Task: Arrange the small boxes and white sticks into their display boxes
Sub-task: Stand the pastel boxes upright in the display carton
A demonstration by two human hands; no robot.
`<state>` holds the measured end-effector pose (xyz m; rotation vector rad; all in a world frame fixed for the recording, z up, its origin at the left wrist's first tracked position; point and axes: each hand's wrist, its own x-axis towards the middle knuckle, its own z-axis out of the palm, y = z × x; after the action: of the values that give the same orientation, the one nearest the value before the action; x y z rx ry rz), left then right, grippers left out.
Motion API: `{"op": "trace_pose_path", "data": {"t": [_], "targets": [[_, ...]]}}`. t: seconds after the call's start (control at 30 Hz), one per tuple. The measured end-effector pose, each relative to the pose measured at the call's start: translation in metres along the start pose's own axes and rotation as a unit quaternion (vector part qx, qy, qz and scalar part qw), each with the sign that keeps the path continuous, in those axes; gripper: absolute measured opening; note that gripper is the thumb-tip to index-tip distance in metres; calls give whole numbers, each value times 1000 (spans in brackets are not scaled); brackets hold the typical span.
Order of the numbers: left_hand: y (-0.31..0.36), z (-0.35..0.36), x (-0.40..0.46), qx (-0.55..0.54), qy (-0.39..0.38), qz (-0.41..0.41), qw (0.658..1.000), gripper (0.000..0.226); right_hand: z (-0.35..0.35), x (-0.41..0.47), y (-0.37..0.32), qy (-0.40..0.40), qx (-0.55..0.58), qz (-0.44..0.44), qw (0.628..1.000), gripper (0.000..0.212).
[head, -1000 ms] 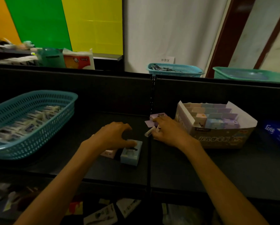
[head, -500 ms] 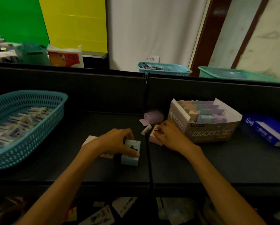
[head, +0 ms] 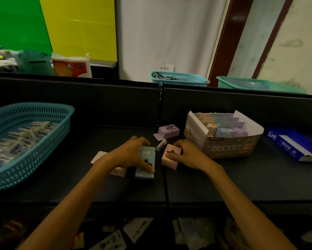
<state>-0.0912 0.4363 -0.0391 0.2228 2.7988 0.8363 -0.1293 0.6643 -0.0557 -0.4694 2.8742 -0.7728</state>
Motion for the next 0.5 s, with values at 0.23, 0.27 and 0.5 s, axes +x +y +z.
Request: {"op": "trace_pose_path", "data": {"t": [0.23, 0.27, 0.5], "targets": [[0, -8, -6, -67, 108, 24, 992, 67, -2, -6, -1, 34, 83, -26, 996, 59], [-1, -9, -7, -81, 110, 27, 990, 63, -2, -7, -2, 36, 95, -28, 994, 59], [3, -22, -19, -80, 140, 74, 984, 56, -11, -16, -9, 66, 166, -75, 981, 56]]}}
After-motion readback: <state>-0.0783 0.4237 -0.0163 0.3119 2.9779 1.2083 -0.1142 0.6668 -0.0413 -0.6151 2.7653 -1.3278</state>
